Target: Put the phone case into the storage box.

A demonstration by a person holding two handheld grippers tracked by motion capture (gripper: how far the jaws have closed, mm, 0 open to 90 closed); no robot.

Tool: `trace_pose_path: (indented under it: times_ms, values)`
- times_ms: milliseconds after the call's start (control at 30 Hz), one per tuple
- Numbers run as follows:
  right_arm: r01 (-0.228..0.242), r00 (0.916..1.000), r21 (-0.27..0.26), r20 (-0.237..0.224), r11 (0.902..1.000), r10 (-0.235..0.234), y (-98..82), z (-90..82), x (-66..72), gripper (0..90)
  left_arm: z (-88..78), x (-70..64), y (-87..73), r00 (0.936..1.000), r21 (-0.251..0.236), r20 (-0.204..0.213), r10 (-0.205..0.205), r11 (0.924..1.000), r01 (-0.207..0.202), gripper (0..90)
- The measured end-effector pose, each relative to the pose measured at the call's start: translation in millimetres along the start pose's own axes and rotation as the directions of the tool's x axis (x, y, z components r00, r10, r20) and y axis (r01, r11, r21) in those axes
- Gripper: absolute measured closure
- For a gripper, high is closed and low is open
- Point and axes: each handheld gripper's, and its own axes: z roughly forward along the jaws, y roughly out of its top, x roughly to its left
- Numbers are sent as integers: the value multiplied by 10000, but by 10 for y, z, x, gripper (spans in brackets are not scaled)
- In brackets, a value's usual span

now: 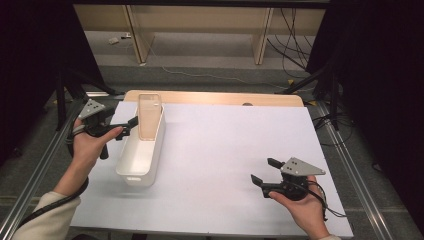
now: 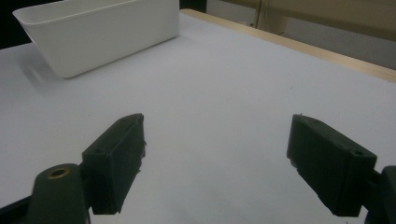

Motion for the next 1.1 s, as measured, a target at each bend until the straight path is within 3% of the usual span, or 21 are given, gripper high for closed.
trace_pose_path:
  times_ms: [33, 267, 300, 467, 667, 833, 867, 1100]
  values:
    - [23, 10000, 198, -6, 9998, -22, 5, -14, -4, 205, -16, -22, -14, 10000, -29, 55, -6, 10000, 6, 0]
    - [-16, 10000, 169, -32, 9999, 16, 5, -15, -4, 205, -124, -180, -106, 9989, -90, 463, 97, 9999, -93, 0]
    - [-89, 9999, -122, -81, 9999, 88, -4, 10, 1, 205, -140, -206, -118, 9984, -74, 532, 184, 9998, -180, 0]
    - [-74, 9999, -144, -143, 9999, 72, -5, 14, -1, 205, -209, -340, -182, 9954, -141, 901, 319, 9994, -307, 0]
    - [152, 9998, -29, 128, 9999, -152, 5, -17, -18, 204, -275, -466, -276, 9914, -248, 1255, 375, 9991, -347, 0]
    - [192, 9998, -220, 92, 9996, -190, 3, -3, -17, 204, -326, -581, -396, 9864, -242, 1545, 561, 9983, -530, 0]
    - [167, 9998, -25, 120, 9999, -167, 7, -17, -16, 204, -338, -604, -415, 9851, -287, 1612, 606, 9980, -567, 0]
    - [158, 9998, -45, 93, 9999, -157, 7, -15, -14, 204, -428, -723, -513, 9767, -433, 1904, 986, 9948, -920, 0]
